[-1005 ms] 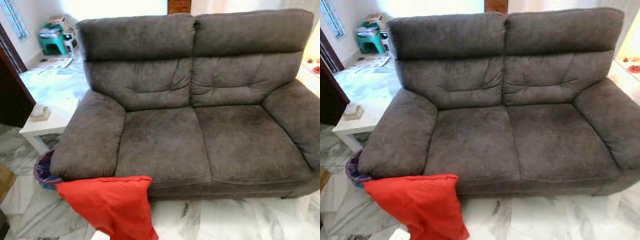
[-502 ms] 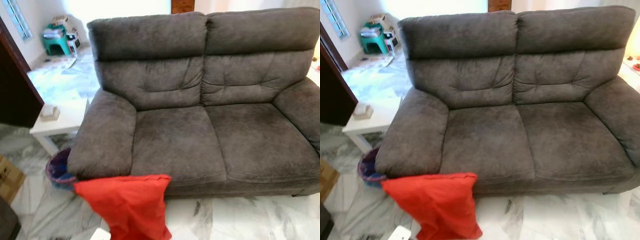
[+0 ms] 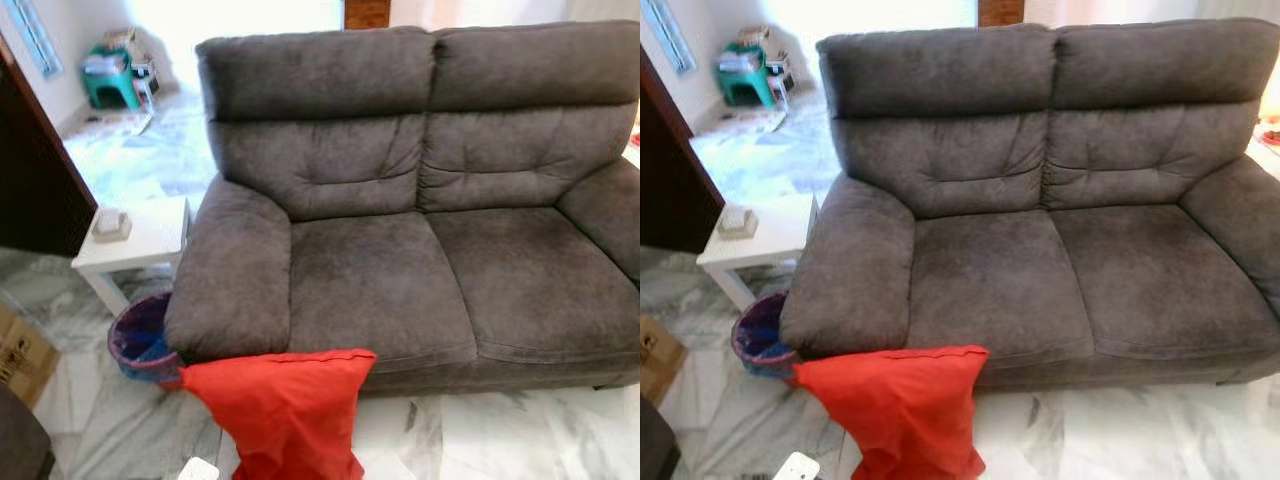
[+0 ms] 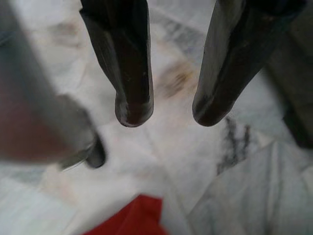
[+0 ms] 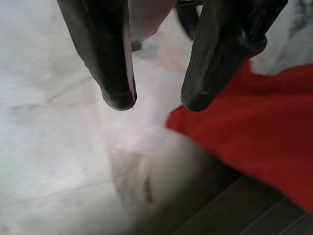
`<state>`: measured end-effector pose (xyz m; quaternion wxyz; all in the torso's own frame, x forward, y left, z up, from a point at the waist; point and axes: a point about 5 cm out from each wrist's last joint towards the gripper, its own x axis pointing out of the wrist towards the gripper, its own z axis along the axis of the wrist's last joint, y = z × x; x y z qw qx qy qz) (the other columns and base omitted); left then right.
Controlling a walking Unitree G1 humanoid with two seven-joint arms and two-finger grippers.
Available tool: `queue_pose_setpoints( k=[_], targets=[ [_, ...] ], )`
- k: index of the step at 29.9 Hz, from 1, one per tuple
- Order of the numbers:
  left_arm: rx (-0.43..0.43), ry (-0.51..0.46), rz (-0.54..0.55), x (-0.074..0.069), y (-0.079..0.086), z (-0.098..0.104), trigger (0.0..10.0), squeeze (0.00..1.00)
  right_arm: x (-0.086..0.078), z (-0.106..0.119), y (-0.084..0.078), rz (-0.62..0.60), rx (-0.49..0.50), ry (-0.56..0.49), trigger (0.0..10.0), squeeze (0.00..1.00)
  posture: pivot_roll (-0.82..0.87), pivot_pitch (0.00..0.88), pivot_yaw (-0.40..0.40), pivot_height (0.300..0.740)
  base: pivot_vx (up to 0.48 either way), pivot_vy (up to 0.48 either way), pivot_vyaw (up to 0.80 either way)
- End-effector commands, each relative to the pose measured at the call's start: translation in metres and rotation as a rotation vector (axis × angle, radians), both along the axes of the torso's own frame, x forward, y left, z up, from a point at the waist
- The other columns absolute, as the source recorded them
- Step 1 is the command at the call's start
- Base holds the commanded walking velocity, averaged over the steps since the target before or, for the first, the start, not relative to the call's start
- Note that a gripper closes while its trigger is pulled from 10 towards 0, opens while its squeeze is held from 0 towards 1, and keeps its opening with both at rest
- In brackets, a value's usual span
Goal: Move the pillow to the sofa from floor
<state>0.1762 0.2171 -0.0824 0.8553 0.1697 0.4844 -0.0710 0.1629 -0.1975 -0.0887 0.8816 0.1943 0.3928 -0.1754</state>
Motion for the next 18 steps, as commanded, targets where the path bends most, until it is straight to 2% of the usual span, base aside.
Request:
queue_pose_setpoints(
  k=[1,5,7,9,11,15,17,18],
  targets=[
    [-0.023,-0.012,0.018,-0.002,0.002,0.000,10.0,0.00,-0.005,-0.001,-0.007,-0.009,-0.013,0.015,10.0,0.00,-0.01,0.063,0.063,0.740,0.000,0.000,0.00],
    [-0.060,-0.047,0.063,0.001,0.004,0.002,10.0,0.00,-0.004,0.000,-0.008,-0.009,-0.020,0.005,10.0,0.00,-0.01,0.060,0.062,0.740,0.000,0.000,0.00],
    [-0.092,-0.103,0.152,0.007,0.008,0.007,10.0,0.00,0.003,0.004,-0.011,0.070,-0.077,-0.027,10.0,0.00,-0.02,0.060,0.045,0.740,0.000,0.000,0.00],
    [-0.110,-0.121,0.187,0.008,0.008,0.007,10.0,0.00,0.008,0.007,-0.011,0.147,-0.120,-0.045,10.0,0.00,-0.02,0.060,0.041,0.740,0.000,0.000,0.00],
    [-0.119,-0.127,0.185,0.010,0.005,0.008,10.0,0.00,0.015,0.012,-0.013,0.259,-0.200,-0.065,10.0,0.00,-0.02,0.056,0.027,0.740,0.000,0.000,0.00],
    [-0.134,-0.132,0.188,0.011,0.001,0.008,10.0,0.00,0.021,0.016,-0.016,0.277,-0.218,-0.089,10.0,0.00,-0.03,0.052,0.019,0.740,0.000,0.000,0.00],
    [-0.138,-0.139,0.181,0.012,-0.002,0.007,10.0,0.00,0.031,0.023,-0.019,0.339,-0.251,-0.134,10.0,0.00,-0.03,0.047,0.007,0.740,0.000,0.000,0.00],
    [-0.138,-0.139,0.181,0.012,-0.002,0.007,10.0,0.00,0.031,0.023,-0.019,0.339,-0.251,-0.134,10.0,0.00,-0.03,0.047,0.007,0.740,0.000,0.000,0.00]
  ],
)
